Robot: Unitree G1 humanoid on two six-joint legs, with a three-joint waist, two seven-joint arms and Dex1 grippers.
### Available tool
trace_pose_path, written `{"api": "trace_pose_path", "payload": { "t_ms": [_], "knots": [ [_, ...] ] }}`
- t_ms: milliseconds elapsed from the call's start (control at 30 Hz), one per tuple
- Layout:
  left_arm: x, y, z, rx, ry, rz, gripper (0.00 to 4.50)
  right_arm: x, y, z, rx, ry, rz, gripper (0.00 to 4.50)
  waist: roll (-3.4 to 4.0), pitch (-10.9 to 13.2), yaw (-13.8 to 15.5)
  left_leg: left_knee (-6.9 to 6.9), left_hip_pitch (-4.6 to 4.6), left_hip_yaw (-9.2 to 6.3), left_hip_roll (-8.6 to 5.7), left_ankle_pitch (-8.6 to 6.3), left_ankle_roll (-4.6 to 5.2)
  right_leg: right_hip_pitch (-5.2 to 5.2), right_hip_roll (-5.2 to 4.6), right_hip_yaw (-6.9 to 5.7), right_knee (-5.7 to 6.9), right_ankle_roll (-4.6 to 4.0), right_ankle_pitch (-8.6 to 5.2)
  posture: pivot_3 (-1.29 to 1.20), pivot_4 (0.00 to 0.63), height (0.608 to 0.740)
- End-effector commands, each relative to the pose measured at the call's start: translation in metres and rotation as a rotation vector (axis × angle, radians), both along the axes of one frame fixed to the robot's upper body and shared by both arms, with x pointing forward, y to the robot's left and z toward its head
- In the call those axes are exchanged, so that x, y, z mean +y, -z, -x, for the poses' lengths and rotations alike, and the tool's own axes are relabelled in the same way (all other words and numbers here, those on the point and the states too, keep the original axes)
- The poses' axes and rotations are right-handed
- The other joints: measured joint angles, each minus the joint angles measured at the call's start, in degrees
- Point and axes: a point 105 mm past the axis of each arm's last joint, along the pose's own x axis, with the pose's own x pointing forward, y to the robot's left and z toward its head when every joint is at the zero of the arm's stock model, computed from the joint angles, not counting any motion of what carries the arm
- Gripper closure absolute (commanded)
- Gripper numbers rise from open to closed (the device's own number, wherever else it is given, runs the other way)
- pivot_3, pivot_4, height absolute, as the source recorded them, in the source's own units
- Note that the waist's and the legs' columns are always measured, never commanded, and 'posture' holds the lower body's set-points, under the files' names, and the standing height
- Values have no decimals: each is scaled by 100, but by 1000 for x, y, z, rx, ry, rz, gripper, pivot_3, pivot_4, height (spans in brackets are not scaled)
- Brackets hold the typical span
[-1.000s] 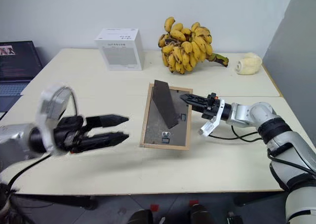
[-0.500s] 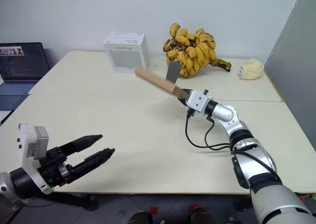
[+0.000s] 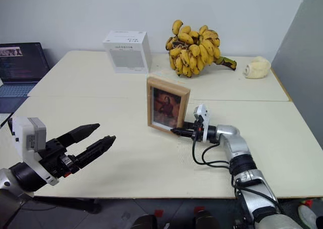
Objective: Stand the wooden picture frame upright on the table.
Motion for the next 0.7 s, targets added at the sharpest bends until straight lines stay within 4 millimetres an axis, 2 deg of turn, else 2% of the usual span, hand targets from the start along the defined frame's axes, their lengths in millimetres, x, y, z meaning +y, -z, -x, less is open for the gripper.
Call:
{"api": "trace_pose_path", "payload": {
  "t_ms": [33, 233, 300, 333, 367, 533, 700],
  "knots": [
    [-4, -10, 0, -34, 21, 10, 852, 10, -8, 6, -37, -15, -29, 3153, 0, 0, 0, 0, -2, 0, 0, 0, 0, -2, 0, 0, 0, 0, 0, 0, 150, 740],
    [-11, -12, 2, -27, 54, 5, 852, 15, 18, 16, 38, -2, -19, 3153, 0, 0, 0, 0, -18, 2, -1, 0, -1, -17, 0, 2, -5, 1, 0, 0, 150, 740],
    [-13, -13, 1, -29, 61, 2, 804, 15, 22, 17, 52, 7, -18, 2533, 0, 0, 1, 0, -20, 3, 0, 0, 0, -20, 0, 3, -5, 2, 0, 0, 150, 740],
    [-13, -13, 1, -30, 64, 1, 804, 15, 23, 17, 56, 13, -17, 2471, 0, 0, 1, 0, -20, 3, 0, 0, -1, -20, 0, 2, -6, 4, -1, 0, 150, 740],
    [-14, -13, 1, -33, 67, -1, 804, 14, 24, 16, 56, 19, -14, 2126, 0, 0, 1, 0, -20, 3, 1, 0, -1, -21, 0, 3, -6, 12, -5, 0, 150, 740],
    [-19, -15, 0, -50, 88, -2, 804, 11, 27, 15, 29, 43, 22, 947, 0, 0, 1, 0, -20, 5, 1, 0, -1, -21, 0, 5, -9, 15, -7, 0, 150, 740],
    [-28, -14, -3, -70, 132, -9, 804, -16, 34, 19, -73, 70, 187, 947, 0, 0, 33, 0, -24, 5, -2, 0, -1, -22, -1, 6, -15, 19, -9, 0, 150, 740]
  ]
}}
